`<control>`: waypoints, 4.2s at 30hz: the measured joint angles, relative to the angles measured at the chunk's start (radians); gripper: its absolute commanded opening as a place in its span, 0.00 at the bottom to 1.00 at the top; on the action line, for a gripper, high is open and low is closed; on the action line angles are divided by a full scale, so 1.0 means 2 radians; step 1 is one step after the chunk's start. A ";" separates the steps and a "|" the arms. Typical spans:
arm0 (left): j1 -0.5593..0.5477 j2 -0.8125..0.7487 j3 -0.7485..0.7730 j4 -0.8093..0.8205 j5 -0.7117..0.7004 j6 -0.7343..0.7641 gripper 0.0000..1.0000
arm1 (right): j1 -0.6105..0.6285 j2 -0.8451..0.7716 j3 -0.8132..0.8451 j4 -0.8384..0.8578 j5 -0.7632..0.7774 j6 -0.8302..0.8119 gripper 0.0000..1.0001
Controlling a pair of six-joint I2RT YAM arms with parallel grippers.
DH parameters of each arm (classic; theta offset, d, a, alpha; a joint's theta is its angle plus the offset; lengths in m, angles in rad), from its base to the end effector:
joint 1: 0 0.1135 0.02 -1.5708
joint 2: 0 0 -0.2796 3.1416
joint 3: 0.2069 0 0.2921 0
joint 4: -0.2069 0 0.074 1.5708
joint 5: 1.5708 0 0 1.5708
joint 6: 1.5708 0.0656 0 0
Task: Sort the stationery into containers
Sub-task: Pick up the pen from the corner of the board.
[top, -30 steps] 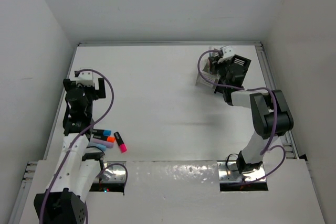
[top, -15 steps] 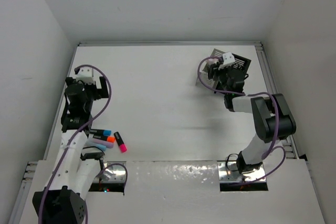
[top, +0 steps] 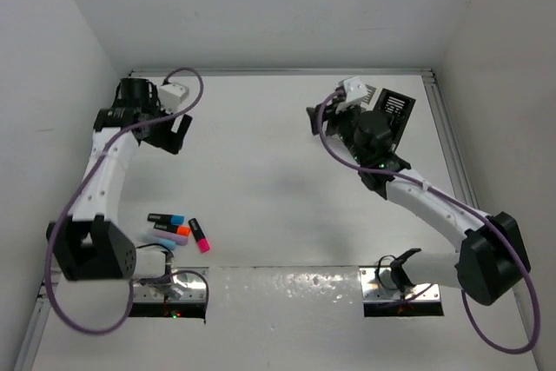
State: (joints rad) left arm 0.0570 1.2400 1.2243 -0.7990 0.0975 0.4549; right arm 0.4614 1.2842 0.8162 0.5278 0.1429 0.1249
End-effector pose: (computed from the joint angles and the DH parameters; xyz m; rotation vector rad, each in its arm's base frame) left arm 0.3114 0.0114 0.3321 0.5164 2.3276 0.1272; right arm 0.3282 0.1527 0.3146 -0.1405 1.5159 0.3617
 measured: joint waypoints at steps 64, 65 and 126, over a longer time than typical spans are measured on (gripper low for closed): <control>-0.278 0.089 -0.065 0.132 0.114 0.260 0.00 | 0.002 -0.168 -0.032 -0.303 0.081 0.098 0.79; -0.276 0.088 -0.044 0.148 0.122 0.229 0.00 | -0.008 -0.167 -0.010 -0.313 0.072 0.105 0.79; -0.361 0.066 -0.024 0.356 0.114 -0.022 0.00 | 0.077 0.017 0.199 -0.323 -0.077 0.118 0.52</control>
State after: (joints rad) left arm -0.6643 1.3716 1.1770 -0.0875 0.3260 0.4103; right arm 0.6163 1.3178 1.2137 -0.1181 -0.0105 0.3611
